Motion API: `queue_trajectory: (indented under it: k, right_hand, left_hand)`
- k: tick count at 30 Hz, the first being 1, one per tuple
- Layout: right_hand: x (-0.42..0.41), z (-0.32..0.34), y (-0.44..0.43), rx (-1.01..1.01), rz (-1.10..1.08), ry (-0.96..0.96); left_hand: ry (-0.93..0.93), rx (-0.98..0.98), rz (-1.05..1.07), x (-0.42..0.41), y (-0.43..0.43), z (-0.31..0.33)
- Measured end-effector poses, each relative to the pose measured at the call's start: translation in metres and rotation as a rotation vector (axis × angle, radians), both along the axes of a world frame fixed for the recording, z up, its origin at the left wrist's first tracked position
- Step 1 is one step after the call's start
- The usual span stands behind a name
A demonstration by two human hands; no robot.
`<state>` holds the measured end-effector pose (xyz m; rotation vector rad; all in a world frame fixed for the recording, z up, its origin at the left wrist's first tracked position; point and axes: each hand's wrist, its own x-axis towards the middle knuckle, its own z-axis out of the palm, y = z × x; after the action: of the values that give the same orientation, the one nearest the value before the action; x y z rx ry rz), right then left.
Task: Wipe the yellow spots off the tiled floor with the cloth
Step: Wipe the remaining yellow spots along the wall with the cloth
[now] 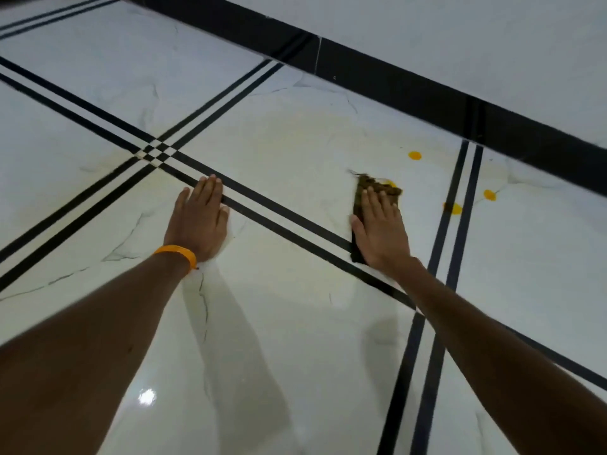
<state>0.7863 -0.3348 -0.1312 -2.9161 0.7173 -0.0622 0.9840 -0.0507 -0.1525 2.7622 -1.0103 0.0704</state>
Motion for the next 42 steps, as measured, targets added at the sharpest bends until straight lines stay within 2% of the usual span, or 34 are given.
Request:
queue_trajectory:
  k: [2,5,6,7,10,11,14,16,17,21,23,25,28,29,30,31,34,36,38,42]
  right_hand:
    - [-0.014,-0.002,0.032,0.027,0.041,-0.02]
    - [-0.048,-0.007,0.064,-0.017,0.41,0.019]
    - [-0.055,-0.003,0.049,-0.024,0.438,0.016]
    - [-0.058,-0.004,0.03,-0.013,0.377,-0.009]
    - [-0.077,-0.003,-0.027,0.029,-0.086,-0.003]
    - [-0.081,-0.006,-0.032,0.024,-0.141,0.02]
    - [-0.096,-0.005,-0.044,0.029,0.066,0.043]
    - [-0.106,0.002,-0.084,0.046,0.198,0.061]
    - [-0.109,0.001,-0.109,0.026,0.161,0.046]
    - [-0.088,-0.01,-0.168,-0.01,-0.332,0.016]
    - [-0.055,-0.01,-0.161,-0.013,-0.421,0.015]
    - [-0.03,-0.005,-0.143,0.004,-0.263,-0.004]
    - [-0.049,0.0,-0.116,0.007,0.294,0.093]
    - [-0.061,0.005,-0.121,0.025,0.407,0.119]
    - [-0.065,0.008,-0.135,0.028,0.424,0.108]
    - [-0.064,0.008,-0.152,0.021,0.331,0.073]
    - [-0.033,0.003,-0.189,-0.013,-0.213,0.024]
    - [0.004,-0.002,-0.178,-0.014,-0.371,0.024]
    - [0.029,-0.002,-0.148,0.007,-0.238,-0.004]
    - [0.001,-0.002,-0.087,0.017,0.323,0.042]
  left_hand:
    - [0.004,0.019,0.004,-0.002,-0.004,0.0]
    - [0.004,0.058,0.055,-0.007,-0.01,0.008]
    - [-0.004,0.063,0.063,-0.014,-0.015,0.012]
    - [-0.018,0.058,0.055,-0.022,-0.019,0.014]
    - [-0.005,0.004,-0.11,-0.062,-0.06,0.02]
    - [0.024,-0.021,-0.151,-0.074,-0.08,0.02]
    - [0.115,-0.045,-0.157,-0.092,-0.136,0.018]
    - [0.095,0.012,-0.161,-0.097,-0.154,0.013]
    - [0.062,0.046,-0.161,-0.098,-0.158,0.009]
    - [0.014,0.097,-0.173,-0.1,-0.158,0.003]
    - [0.001,0.095,-0.177,-0.099,-0.158,0.004]
    - [0.01,0.085,-0.174,-0.097,-0.156,0.003]
    - [0.027,0.047,-0.182,-0.098,-0.158,0.004]
    - [0.034,0.039,-0.184,-0.098,-0.158,0.003]
    - [0.036,0.041,-0.183,-0.097,-0.158,0.003]
    - [0.041,0.043,-0.181,-0.097,-0.158,0.002]
    - [0.039,0.067,-0.181,-0.097,-0.159,0.0]
    - [0.038,0.077,-0.172,-0.095,-0.159,0.0]
    - [0.039,0.077,-0.171,-0.096,-0.16,0.001]
    - [0.041,0.083,-0.171,-0.096,-0.16,0.003]
